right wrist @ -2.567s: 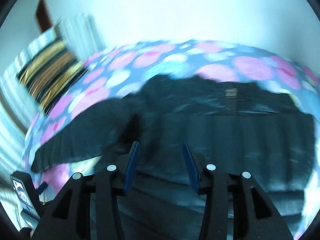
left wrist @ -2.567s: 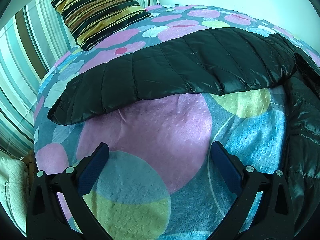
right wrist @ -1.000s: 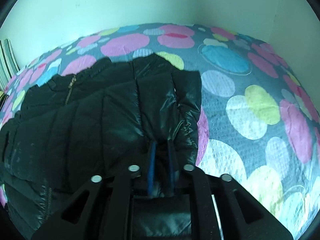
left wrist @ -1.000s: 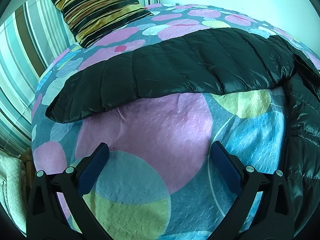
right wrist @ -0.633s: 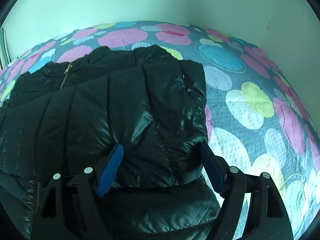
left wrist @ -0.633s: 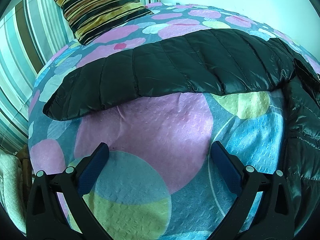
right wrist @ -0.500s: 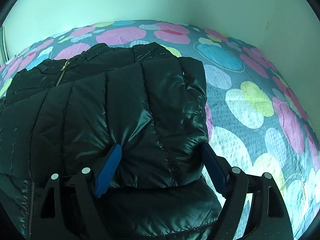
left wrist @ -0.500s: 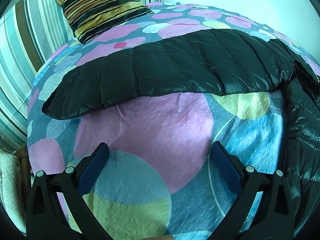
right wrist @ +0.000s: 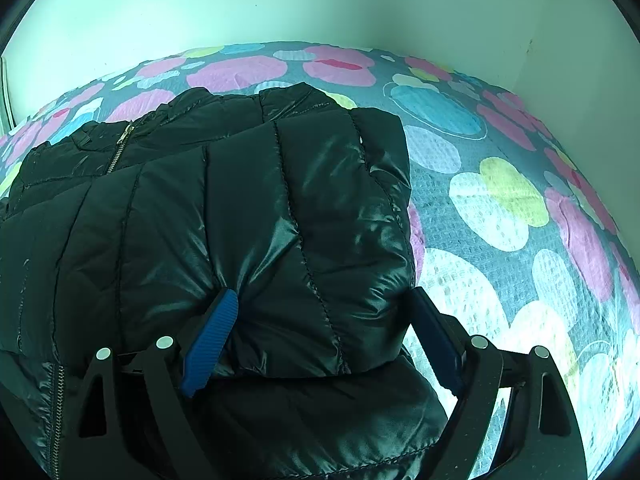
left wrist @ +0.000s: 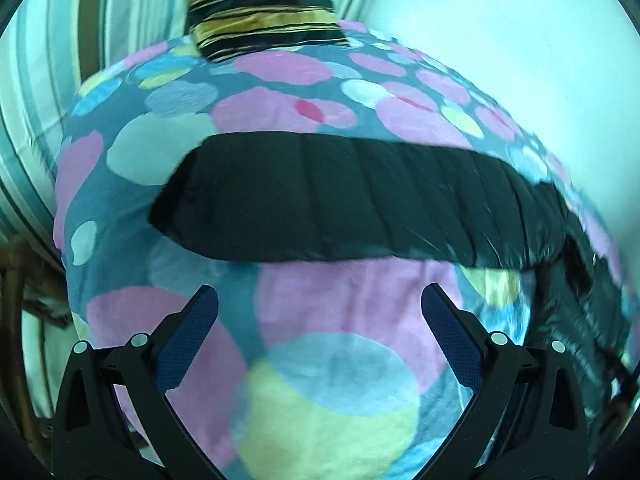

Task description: Fold large clothes

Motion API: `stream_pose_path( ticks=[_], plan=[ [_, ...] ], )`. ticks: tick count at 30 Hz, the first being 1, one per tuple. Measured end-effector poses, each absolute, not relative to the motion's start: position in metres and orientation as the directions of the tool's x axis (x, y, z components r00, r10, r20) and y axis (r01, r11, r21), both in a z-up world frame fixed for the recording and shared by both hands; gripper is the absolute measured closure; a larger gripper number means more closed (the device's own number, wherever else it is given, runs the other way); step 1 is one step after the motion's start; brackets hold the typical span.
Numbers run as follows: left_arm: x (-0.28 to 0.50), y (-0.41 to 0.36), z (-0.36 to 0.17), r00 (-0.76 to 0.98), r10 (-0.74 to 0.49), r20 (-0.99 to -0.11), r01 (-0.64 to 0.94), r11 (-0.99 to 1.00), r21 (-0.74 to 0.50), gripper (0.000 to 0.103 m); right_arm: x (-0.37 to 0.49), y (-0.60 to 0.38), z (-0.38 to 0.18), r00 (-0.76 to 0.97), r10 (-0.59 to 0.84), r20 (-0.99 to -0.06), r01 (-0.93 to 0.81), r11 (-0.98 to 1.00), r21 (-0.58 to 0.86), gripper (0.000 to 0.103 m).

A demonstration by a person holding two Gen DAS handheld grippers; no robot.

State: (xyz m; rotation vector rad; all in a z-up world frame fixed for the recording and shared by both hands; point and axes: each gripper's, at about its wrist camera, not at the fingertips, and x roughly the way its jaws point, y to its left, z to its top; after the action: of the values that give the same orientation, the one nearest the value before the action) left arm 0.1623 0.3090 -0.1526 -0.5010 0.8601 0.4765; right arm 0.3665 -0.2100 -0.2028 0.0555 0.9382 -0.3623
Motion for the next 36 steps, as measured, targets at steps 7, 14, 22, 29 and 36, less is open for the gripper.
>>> stream_pose_path(
  ticks=[7, 14, 22, 29, 36],
  plan=[
    [0.15, 0.381, -0.171, 0.6, 0.099, -0.794, -0.62, 0.684, -0.384, 0.018, 0.366, -0.21, -0.202, 0.537, -0.281, -0.796, 0.328, 0.938, -0.109, 0.018],
    [0.167, 0.404, -0.177, 0.671, -0.034, -0.741, -0.533, 0.672, -0.514, 0.018, 0.366, -0.211, -0.201, 0.538, -0.282, -0.794, 0.328, 0.938, -0.111, 0.018],
    [0.173, 0.414, -0.18, 0.675, -0.005, -0.738, -0.561, 0.646, -0.518, 0.069, 0.365, -0.211, -0.201, 0.539, -0.283, -0.793, 0.329, 0.938, -0.111, 0.018],
    [0.181, 0.398, -0.155, 0.672, 0.052, -0.739, -0.544, 0.711, -0.445, 0.093, 0.366, -0.21, -0.201, 0.54, -0.282, -0.793, 0.33, 0.938, -0.108, 0.018],
    [0.225, 0.325, -0.081, 0.758, 0.003, -0.653, -0.344, 0.851, -0.396, 0.093, 0.366, -0.211, -0.2, 0.542, -0.279, -0.793, 0.332, 0.938, -0.103, 0.018]
  ],
)
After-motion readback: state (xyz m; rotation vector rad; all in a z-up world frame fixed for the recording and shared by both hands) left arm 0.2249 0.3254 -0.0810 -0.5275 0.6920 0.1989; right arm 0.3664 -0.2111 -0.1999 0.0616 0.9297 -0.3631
